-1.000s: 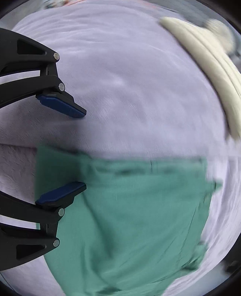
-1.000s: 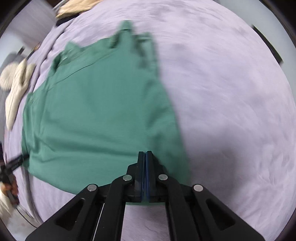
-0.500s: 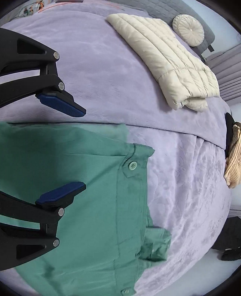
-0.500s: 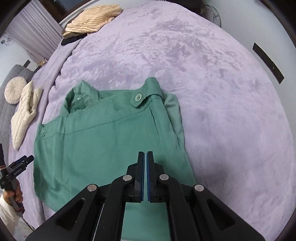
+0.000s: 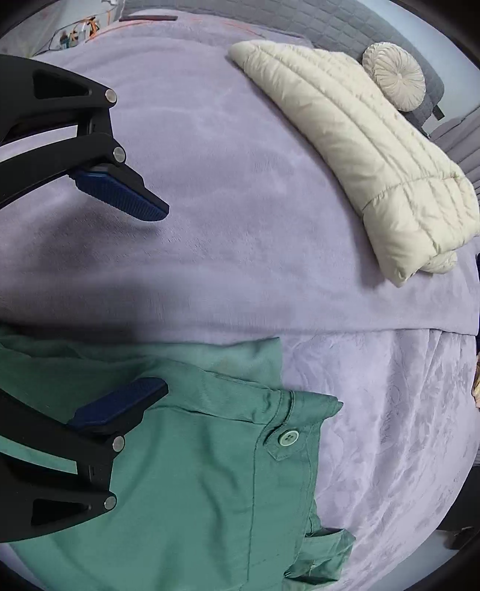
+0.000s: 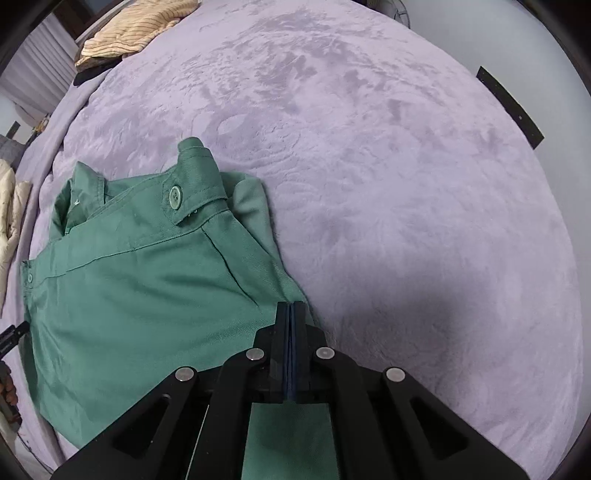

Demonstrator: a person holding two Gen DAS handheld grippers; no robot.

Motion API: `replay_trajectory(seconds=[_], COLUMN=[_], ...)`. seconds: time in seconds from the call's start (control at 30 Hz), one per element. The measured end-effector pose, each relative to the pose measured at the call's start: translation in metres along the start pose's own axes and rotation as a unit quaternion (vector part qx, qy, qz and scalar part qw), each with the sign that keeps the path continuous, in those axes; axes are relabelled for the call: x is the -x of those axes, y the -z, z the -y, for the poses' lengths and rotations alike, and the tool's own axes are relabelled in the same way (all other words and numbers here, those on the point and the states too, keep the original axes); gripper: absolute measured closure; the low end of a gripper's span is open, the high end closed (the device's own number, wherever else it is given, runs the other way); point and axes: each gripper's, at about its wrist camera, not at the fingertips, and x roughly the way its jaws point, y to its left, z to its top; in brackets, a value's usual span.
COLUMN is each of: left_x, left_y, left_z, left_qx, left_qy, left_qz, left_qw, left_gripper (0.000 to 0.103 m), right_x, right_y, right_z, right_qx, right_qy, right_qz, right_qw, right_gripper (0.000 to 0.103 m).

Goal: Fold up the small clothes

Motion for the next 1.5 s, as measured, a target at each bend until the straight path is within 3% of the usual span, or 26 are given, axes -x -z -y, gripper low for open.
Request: replay_trajectory(seconds=[0.1,0.17,0.23,0.27,0.43,0.53,0.7,0.87,1.07,1.23,1.33,1.5], left_x=[0.027,0.042,0.051,0.054,0.062,0.064,0.051,0.037,0.031,0.035,0.035,0.030], left_y=[0.019,0.035,0.055,0.064,0.118,0.143,0.159,0.166,0.159,0.158,0.154,0.151], left_z=[-0.013,-0.021,-0.030,-0.032,-0.015,-0.005,0.000,-0.009,-0.004,0.001,0.001,-0.010], left_qx=[0.004,0.022,0.045,0.057,0.089,0.094,0.129,0.184,0.180,0.169,0.173,0.172], left_qy=[0.022,0.055,0.083,0.094,0.150,0.159,0.170,0.198,0.203,0.211,0.220,0.234], left_qz=[0.002,-0.010,-0.027,-0.038,-0.083,-0.108,-0.133,-0.155,-0.149,-0.140,-0.142,-0.139], left_qw=[0.9998,0.9982,0.9952,0.9932,0.9812,0.9768,0.9679,0.9503,0.9509,0.9527,0.9496,0.9469], left_gripper=[0.014,0.014,0.014,0.014,0.014,0.014,0.014,0.015,0.015,0.014,0.015,0.015], right_x=[0.023,0.039,0.052,0.056,0.064,0.061,0.052,0.038,0.018,-0.009,-0.023,-0.045], right_y=[0.009,0.024,0.045,0.057,0.107,0.132,0.163,0.181,0.192,0.202,0.207,0.212], right_z=[0.003,0.004,0.005,0.006,0.000,-0.003,-0.019,-0.040,-0.093,-0.156,-0.192,-0.231], right_qx=[-0.019,-0.037,-0.059,-0.073,-0.114,-0.139,-0.166,-0.188,-0.165,-0.166,-0.164,-0.180], right_qy=[-0.015,-0.055,-0.083,-0.096,-0.151,-0.170,-0.195,-0.226,-0.261,-0.321,-0.348,-0.364], right_qz=[0.000,-0.002,-0.008,-0.012,-0.040,-0.063,-0.092,-0.120,-0.153,-0.185,-0.199,-0.211], right_qw=[1.000,0.998,0.995,0.993,0.981,0.974,0.962,0.948,0.939,0.914,0.901,0.889], right_gripper=[0.098,0.087,0.050,0.047,0.047,0.047,0.047,0.047,0.047,0.047,0.047,0.046])
